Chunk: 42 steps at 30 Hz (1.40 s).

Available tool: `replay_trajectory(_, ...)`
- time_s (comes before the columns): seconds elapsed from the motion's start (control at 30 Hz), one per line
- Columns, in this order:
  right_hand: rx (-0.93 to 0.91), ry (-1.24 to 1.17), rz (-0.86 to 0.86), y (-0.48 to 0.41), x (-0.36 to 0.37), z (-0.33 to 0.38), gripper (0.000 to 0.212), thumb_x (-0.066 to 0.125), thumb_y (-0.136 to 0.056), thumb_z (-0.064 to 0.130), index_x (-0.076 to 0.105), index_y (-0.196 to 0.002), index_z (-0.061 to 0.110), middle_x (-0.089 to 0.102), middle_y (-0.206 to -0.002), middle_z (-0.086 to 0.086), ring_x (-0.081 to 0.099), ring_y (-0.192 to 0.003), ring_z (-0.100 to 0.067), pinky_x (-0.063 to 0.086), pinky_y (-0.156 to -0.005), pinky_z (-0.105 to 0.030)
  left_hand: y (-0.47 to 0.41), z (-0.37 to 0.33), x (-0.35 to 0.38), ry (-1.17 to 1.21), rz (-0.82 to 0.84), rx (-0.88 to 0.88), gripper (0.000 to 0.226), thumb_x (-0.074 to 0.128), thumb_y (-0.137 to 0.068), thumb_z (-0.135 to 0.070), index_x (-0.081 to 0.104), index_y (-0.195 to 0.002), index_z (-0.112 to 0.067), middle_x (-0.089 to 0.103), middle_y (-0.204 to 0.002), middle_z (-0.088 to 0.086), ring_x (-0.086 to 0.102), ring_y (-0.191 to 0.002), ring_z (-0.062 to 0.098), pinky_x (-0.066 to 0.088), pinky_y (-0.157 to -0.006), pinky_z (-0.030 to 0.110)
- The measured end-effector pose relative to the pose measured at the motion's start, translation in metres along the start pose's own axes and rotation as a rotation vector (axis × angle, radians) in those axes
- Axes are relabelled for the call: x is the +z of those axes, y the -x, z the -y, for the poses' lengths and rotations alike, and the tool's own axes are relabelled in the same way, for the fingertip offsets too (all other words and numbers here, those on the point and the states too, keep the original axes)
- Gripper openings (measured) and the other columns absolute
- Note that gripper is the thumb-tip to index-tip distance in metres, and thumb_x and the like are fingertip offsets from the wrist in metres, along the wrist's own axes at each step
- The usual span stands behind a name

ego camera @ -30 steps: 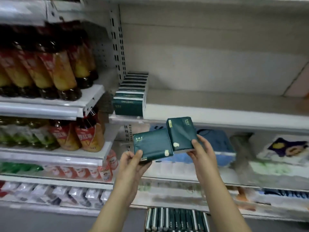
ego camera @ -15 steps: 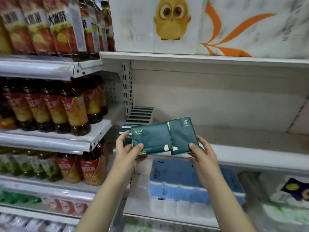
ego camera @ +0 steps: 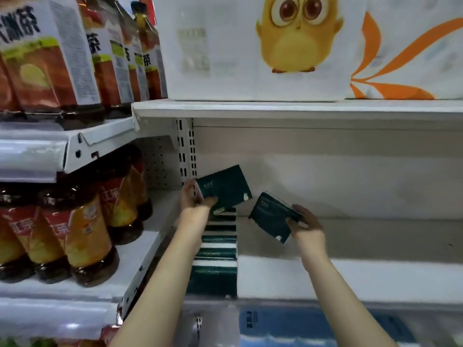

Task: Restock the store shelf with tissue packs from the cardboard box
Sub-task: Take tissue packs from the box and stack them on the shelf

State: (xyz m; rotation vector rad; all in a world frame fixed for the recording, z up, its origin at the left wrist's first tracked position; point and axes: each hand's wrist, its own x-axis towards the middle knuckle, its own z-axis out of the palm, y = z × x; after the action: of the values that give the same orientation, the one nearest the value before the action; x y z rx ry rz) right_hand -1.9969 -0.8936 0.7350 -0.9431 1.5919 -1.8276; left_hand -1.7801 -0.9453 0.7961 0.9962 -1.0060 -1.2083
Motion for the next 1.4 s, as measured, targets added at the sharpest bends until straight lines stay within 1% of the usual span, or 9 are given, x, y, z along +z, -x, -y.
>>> replay_trajectory(0.17, 0.023, 0.188, -0.003, -0.04, 0.029, -0.016, 0.043, 0.06, -0.091, -0.002, 0.048, -0.129, 0.012, 0.054, -0.121, -0.006, 0.054, -0.097, -0.021, 0.048, -0.083, -0.03, -0.033, 0.007, 0.005, 0.076, -0.058, -0.039, 0.061, 0.059, -0.086, 0.011, 0.031, -0.133, -0.016, 0.039, -0.145, 0.02, 0.046, -0.128, 0.036, 0.048, -0.098, 0.044)
replay_trajectory(0.3, -0.012, 0.179, 0.02, -0.051, 0.05, -0.026, 0.034, 0.057, -0.094, -0.002, 0.045, -0.121, 0.013, 0.053, -0.117, -0.004, 0.054, -0.096, -0.022, 0.045, -0.063, -0.01, -0.048, 0.022, 0.001, 0.122, -0.029, -0.015, 0.059, 0.061, -0.082, 0.015, 0.035, -0.116, -0.025, 0.041, -0.143, 0.021, 0.045, -0.129, 0.036, 0.043, -0.104, 0.054)
replay_trajectory(0.37, 0.003, 0.139, 0.032, -0.055, 0.06, -0.034, 0.034, 0.058, -0.093, 0.001, 0.044, -0.118, 0.018, 0.051, -0.119, -0.003, 0.054, -0.103, -0.022, 0.049, -0.077, -0.022, -0.052, 0.026, 0.001, 0.127, -0.047, -0.001, 0.059, 0.062, -0.082, 0.014, 0.037, -0.11, -0.03, 0.043, -0.141, 0.021, 0.047, -0.127, 0.035, 0.044, -0.104, 0.054)
replay_trajectory(0.47, 0.034, 0.167, -0.006, -0.057, 0.07, -0.051, 0.034, 0.061, -0.091, 0.002, 0.051, -0.12, 0.015, 0.055, -0.124, -0.013, 0.055, -0.105, -0.022, 0.05, -0.092, -0.037, -0.053, 0.029, 0.001, 0.126, -0.044, 0.024, 0.061, 0.061, -0.084, 0.014, 0.034, -0.123, -0.024, 0.049, -0.133, 0.018, 0.052, -0.122, 0.03, 0.049, -0.096, 0.038)
replay_trajectory(0.73, 0.01, 0.337, 0.112, -0.048, 0.074, -0.061, 0.063, 0.036, -0.091, -0.008, 0.04, -0.146, 0.022, 0.056, -0.126, 0.0, 0.05, -0.111, -0.016, 0.04, -0.097, -0.029, -0.056, 0.035, 0.0, 0.075, -0.042, 0.043, 0.062, 0.056, -0.086, 0.017, 0.03, -0.134, -0.011, 0.052, -0.109, 0.005, 0.054, -0.088, 0.002, 0.05, -0.06, 0.008)
replay_trajectory(1.0, 0.074, 0.377, 0.245, -0.062, 0.068, -0.062, 0.06, 0.039, -0.089, 0.008, 0.044, -0.142, 0.036, 0.053, -0.136, -0.004, 0.05, -0.126, -0.031, 0.041, -0.108, -0.047, -0.055, 0.037, 0.0, 0.045, -0.021, 0.051, 0.062, 0.058, -0.086, 0.014, 0.03, -0.135, -0.012, 0.054, -0.113, 0.01, 0.055, -0.089, 0.004, 0.051, -0.062, 0.01)
replay_trajectory(1.13, 0.211, 0.195, 0.174, -0.065, 0.057, -0.051, 0.051, 0.05, -0.1, 0.019, 0.036, -0.148, 0.025, 0.038, -0.149, -0.001, 0.042, -0.133, -0.026, 0.037, -0.11, -0.04, -0.054, 0.037, 0.001, 0.025, -0.005, 0.054, 0.059, 0.057, -0.089, 0.011, 0.031, -0.136, -0.013, 0.056, -0.099, -0.002, 0.055, -0.087, 0.002, 0.05, -0.062, 0.01)
replay_trajectory(1.27, -0.021, 0.11, 0.045, -0.057, 0.061, -0.025, 0.033, 0.053, -0.099, 0.027, 0.052, -0.132, 0.024, 0.045, -0.144, -0.004, 0.046, -0.128, -0.019, 0.038, -0.099, -0.029, -0.049, 0.033, -0.001, 0.0, 0.009, 0.039, 0.054, 0.059, -0.092, 0.002, 0.033, -0.134, -0.019, 0.056, -0.107, 0.004, 0.054, -0.089, 0.004, 0.044, -0.086, 0.025)
replay_trajectory(1.4, -0.016, 0.091, 0.415, -0.04, 0.075, 0.017, 0.035, 0.053, -0.098, 0.04, 0.055, -0.13, 0.026, 0.062, -0.125, 0.008, 0.058, -0.116, -0.007, 0.049, -0.092, -0.024, -0.046, 0.034, 0.0, -0.021, 0.098, 0.024, 0.049, 0.061, -0.092, -0.004, 0.035, -0.128, -0.025, 0.049, -0.129, 0.007, 0.05, -0.118, 0.019, 0.037, -0.097, 0.029)
